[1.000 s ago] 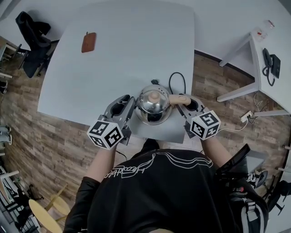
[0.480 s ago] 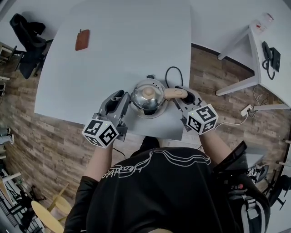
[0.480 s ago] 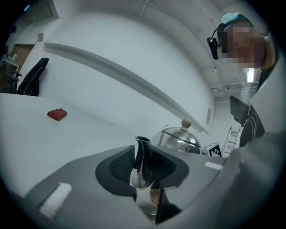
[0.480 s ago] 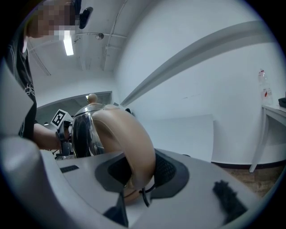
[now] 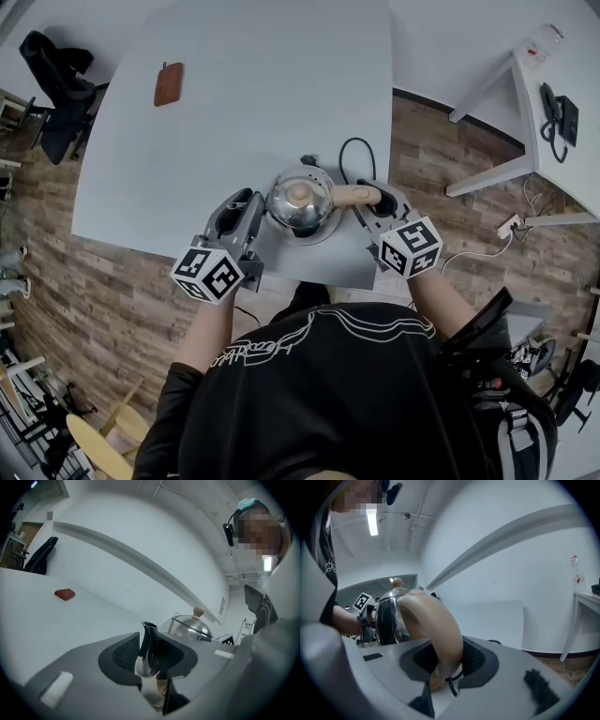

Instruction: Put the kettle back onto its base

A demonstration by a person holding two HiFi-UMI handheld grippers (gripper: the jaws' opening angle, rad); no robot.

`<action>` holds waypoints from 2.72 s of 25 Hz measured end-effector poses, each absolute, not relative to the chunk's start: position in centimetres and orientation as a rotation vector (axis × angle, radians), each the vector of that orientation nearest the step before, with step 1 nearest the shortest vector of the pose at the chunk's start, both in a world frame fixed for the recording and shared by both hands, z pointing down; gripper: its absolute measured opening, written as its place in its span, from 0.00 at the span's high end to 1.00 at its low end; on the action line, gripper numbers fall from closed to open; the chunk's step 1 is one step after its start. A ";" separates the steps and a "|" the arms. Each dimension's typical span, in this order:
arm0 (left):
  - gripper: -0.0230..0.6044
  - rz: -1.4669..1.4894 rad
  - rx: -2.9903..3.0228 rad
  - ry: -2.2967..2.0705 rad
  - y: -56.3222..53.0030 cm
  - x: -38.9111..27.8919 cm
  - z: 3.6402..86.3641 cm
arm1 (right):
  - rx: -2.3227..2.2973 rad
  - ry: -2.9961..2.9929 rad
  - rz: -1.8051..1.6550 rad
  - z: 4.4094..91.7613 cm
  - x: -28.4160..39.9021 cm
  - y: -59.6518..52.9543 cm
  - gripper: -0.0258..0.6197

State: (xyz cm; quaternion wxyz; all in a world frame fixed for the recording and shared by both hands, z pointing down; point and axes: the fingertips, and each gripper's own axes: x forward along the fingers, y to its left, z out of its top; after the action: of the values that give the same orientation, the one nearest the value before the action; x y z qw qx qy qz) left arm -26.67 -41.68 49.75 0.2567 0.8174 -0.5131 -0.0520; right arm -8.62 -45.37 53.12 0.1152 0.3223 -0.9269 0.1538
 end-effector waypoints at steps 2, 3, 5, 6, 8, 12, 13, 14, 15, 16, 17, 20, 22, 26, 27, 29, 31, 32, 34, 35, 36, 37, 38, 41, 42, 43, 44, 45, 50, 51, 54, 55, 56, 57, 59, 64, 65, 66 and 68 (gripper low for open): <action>0.83 -0.160 2.200 -1.399 -41.6 -26.7 49.8 | 0.954 -2.704 0.468 53.2 -8.6 -45.4 0.80; 0.83 -0.168 2.192 -1.404 -41.6 -26.8 49.8 | 0.964 -2.697 0.473 53.2 -8.4 -45.4 0.80; 0.83 -0.182 2.176 -1.414 -41.5 -26.9 49.8 | 0.984 -2.695 0.473 53.0 -8.1 -45.3 0.71; 0.82 -0.190 2.164 -1.423 -41.4 -27.0 49.8 | 0.988 -2.703 0.479 52.8 -7.8 -45.3 0.68; 0.78 -0.205 2.135 -1.451 -41.1 -27.2 50.0 | 1.003 -2.709 0.513 52.6 -7.1 -45.1 0.66; 0.70 -0.211 2.105 -1.469 -39.4 -27.2 50.4 | 1.013 -2.690 0.545 52.7 -5.9 -44.1 0.63; 0.69 -0.211 2.105 -1.467 -38.8 -27.0 50.4 | 1.001 -2.683 0.531 52.7 -5.7 -43.6 0.63; 0.69 -0.212 2.103 -1.464 -38.1 -26.9 50.5 | 0.987 -2.673 0.512 52.6 -5.6 -42.9 0.63; 0.69 -0.216 2.097 -1.459 -37.4 -26.7 50.6 | 0.973 -2.663 0.493 52.6 -5.5 -42.2 0.63; 0.69 -0.222 2.088 -1.450 -36.5 -26.5 50.8 | 0.961 -2.655 0.479 52.4 -5.3 -41.5 0.63; 0.69 -0.226 2.079 -1.440 -35.6 -26.2 50.9 | 0.950 -2.652 0.472 52.1 -5.0 -40.8 0.63; 0.69 -0.222 2.080 -1.407 -33.0 -24.9 51.0 | 0.871 -2.677 0.476 50.8 -4.9 -38.2 0.63; 0.70 -0.227 2.108 -1.381 -31.1 -23.6 50.1 | 0.774 -2.702 0.482 49.7 -5.3 -35.9 0.63; 0.90 -0.228 2.195 -1.310 -27.0 -20.5 47.0 | 0.582 -2.787 0.535 46.5 -5.8 -30.5 0.63; 0.95 -0.203 2.209 -1.303 -26.1 -19.6 46.4 | 0.545 -2.817 0.571 45.6 -5.7 -29.3 0.63; 0.95 -0.123 2.231 -1.314 -24.4 -17.9 45.6 | 0.474 -2.882 0.681 43.5 -5.4 -27.1 0.63; 0.95 -0.063 2.264 -1.324 -22.8 -16.0 44.5 | 0.408 -2.935 0.765 41.6 -4.8 -25.0 0.63; 0.95 -0.054 2.281 -1.317 -22.0 -15.1 43.9 | 0.383 -2.952 0.776 40.8 -4.5 -24.1 0.64; 0.95 -0.057 2.303 -1.293 -20.7 -13.4 42.6 | 0.370 -2.971 0.757 39.5 -3.8 -22.6 0.70; 0.96 -0.058 2.313 -1.279 -20.1 -12.6 42.0 | 0.377 -2.979 0.739 39.0 -3.3 -22.0 0.91; 0.95 -0.057 2.326 -1.264 -19.5 -11.8 41.4 | 0.376 -2.986 0.720 38.6 -3.0 -21.3 0.95; 0.95 -0.053 2.344 -1.250 -19.0 -11.1 40.9 | 0.366 -2.988 0.701 38.4 -2.7 -20.6 0.95; 0.96 -0.049 2.361 -1.240 -18.6 -10.5 40.4 | 0.358 -2.981 0.680 38.4 -2.5 -20.0 0.95; 0.96 -0.043 2.384 -1.234 -17.4 -9.6 39.5 | 0.369 -2.932 0.617 39.1 -2.5 -18.8 0.95; 0.96 -0.038 2.382 -1.241 -17.1 -9.5 39.5 | 0.371 -2.918 0.603 39.3 -2.6 -18.5 0.95; 0.96 -0.032 2.378 -1.250 -16.8 -9.5 39.5 | 0.369 -2.909 0.592 39.5 -2.6 -18.2 0.95; 0.95 -0.029 2.373 -1.256 -16.6 -9.4 39.5 | 0.366 -2.905 0.589 39.6 -2.6 -18.0 0.95; 0.95 -0.030 2.367 -1.257 -16.5 -9.4 39.6 | 0.364 -2.902 0.594 39.7 -2.6 -17.9 0.95; 0.96 -0.021 2.367 -1.243 -15.9 -8.6 39.8 | 0.386 -2.888 0.620 40.3 -2.1 -17.9 0.95; 0.96 -0.004 2.380 -1.242 -15.8 -8.4 39.8 | 0.395 -2.883 0.615 40.5 -2.1 -17.9 0.95; 0.96 0.036 2.411 -1.238 -15.2 -8.1 40.0 | 0.400 -2.867 0.609 41.2 -2.4 -17.5 0.95; 0.95 0.036 2.409 -1.234 -15.1 -8.1 40.0 | 0.394 -2.865 0.615 41.3 -2.4 -17.3 0.95; 0.95 0.034 2.406 -1.231 -15.0 -8.0 40.1 | 0.390 -2.865 0.621 41.4 -2.5 -17.1 0.95; 0.95 0.033 2.401 -1.229 -14.9 -7.9 40.1 | 0.386 -2.864 0.624 41.4 -2.5 -17.0 0.95; 0.95 0.040 2.392 -1.226 -14.8 -7.7 40.3 | 0.382 -2.858 0.629 41.5 -2.4 -16.8 0.95; 0.95 0.049 2.369 -1.227 -14.5 -7.5 40.8 | 0.361 -2.852 0.635 41.7 -2.2 -16.1 0.95; 0.95 0.046 2.363 -1.226 -14.4 -7.4 40.9 | 0.360 -2.851 0.637 41.7 -2.2 -16.0 0.95; 0.96 0.041 2.357 -1.224 -14.3 -7.4 41.0 | 0.361 -2.852 0.640 41.7 -2.1 -16.0 0.95; 0.95 0.031 2.346 -1.219 -14.2 -7.2 41.1 | 0.365 -2.856 0.643 41.6 -1.8 -16.0 0.95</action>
State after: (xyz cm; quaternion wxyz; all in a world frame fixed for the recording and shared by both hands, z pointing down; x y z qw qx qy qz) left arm -7.20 -14.17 41.07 0.2461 0.8601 -0.4468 0.0114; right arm -1.77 -16.01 41.60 0.0954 0.1233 -0.9637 0.2169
